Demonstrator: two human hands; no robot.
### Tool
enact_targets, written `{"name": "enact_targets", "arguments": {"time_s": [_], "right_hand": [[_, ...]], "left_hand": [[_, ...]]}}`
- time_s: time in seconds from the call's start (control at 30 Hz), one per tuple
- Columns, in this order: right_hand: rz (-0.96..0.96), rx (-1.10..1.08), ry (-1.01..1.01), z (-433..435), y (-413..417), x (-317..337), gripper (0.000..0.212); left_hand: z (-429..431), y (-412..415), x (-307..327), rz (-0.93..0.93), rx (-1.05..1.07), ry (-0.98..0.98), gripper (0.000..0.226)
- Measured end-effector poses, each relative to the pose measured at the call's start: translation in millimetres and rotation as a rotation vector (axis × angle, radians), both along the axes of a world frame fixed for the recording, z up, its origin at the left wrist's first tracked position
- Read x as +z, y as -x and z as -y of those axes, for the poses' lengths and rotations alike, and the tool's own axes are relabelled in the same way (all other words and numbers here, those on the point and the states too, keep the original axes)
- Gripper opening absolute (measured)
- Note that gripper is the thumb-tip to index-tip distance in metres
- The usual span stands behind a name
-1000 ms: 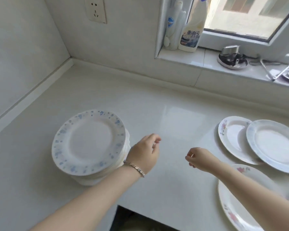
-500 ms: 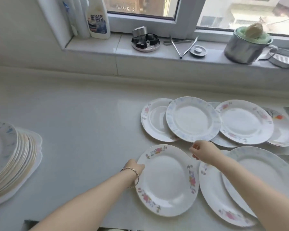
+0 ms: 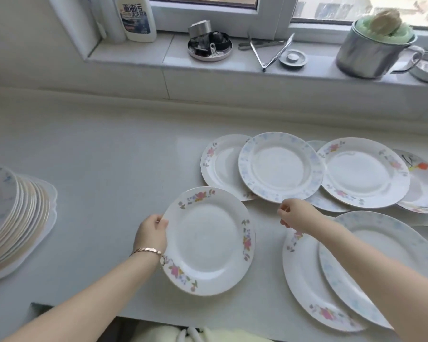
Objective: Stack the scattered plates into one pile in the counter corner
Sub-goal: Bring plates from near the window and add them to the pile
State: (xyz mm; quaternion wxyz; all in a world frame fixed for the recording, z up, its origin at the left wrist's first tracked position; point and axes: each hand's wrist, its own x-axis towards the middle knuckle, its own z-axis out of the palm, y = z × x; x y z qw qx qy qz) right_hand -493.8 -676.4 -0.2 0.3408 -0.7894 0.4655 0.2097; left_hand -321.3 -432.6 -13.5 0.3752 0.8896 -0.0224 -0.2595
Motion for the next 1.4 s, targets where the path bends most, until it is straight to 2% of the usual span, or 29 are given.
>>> {"name": "enact_targets", "arguments": {"time_s": [0.1, 0.2, 0.33, 0.47, 0.53, 0.7, 0.8, 0.9, 1.03, 1.17, 1.23, 1.27, 1.37, 1.4], "right_hand": [[-0.007, 0.083, 0.027, -11.1, -18.0, 5.8, 0.018], [0.029, 0.147, 0.071, -28.3, -47.0, 9.4, 0.018], [0.064, 0.246, 0.103, -67.3, -104.7, 19.4, 0.018], [0.089, 0.306, 0.113, -123.0, -169.2, 26.5, 0.015], [0.094, 0.334, 0.109, -154.2, -199.5, 25.9, 0.015], [0.084, 0.424, 0.114, -226.5, -265.2, 22.4, 0.013], [0.08, 0.441, 0.114, -260.2, -290.6, 19.5, 0.02], [0.073, 0.448, 0.106, -280.3, -306.2, 18.5, 0.024], [0.037, 0.474, 0.115, -289.2, -316.1, 20.0, 0.017], [0.031, 0.472, 0.134, -290.3, -325.1, 21.9, 0.018], [0.024, 0.475, 0.132, -291.1, -329.8, 21.4, 0.018], [0.023, 0.484, 0.132, -291.7, -331.9, 21.0, 0.018], [0.029, 0.511, 0.128, -292.9, -336.6, 20.9, 0.018], [0.03, 0.517, 0.129, -292.9, -336.9, 20.6, 0.019]], "left_hand": [[-19.8, -24.5, 21.8, 0.092, 0.162, 0.085, 0.024], [-43.4, -55.4, 39.1, 0.138, 0.29, 0.151, 0.016], [-91.2, -104.2, 51.6, 0.112, 0.486, 0.183, 0.01], [-155.5, -149.6, 69.2, 0.07, 0.684, 0.262, 0.015], [-192.6, -173.9, 77.0, 0.082, 0.739, 0.264, 0.014], [-277.3, -231.6, 81.9, 0.14, 0.858, 0.275, 0.028], [-311.8, -250.5, 78.8, 0.149, 0.917, 0.285, 0.03], [-328.9, -261.9, 72.0, 0.149, 0.942, 0.283, 0.032], [-337.9, -269.9, 62.4, 0.133, 0.934, 0.275, 0.032], [-342.3, -272.2, 54.4, 0.106, 0.86, 0.228, 0.018], [-344.5, -273.5, 46.6, 0.093, 0.831, 0.2, 0.036], [-346.1, -273.8, 42.3, 0.09, 0.813, 0.186, 0.037], [-350.9, -275.8, 32.1, 0.123, 0.7, 0.085, 0.021], [-353.3, -276.9, 30.6, 0.141, 0.641, 0.041, 0.021]]}}
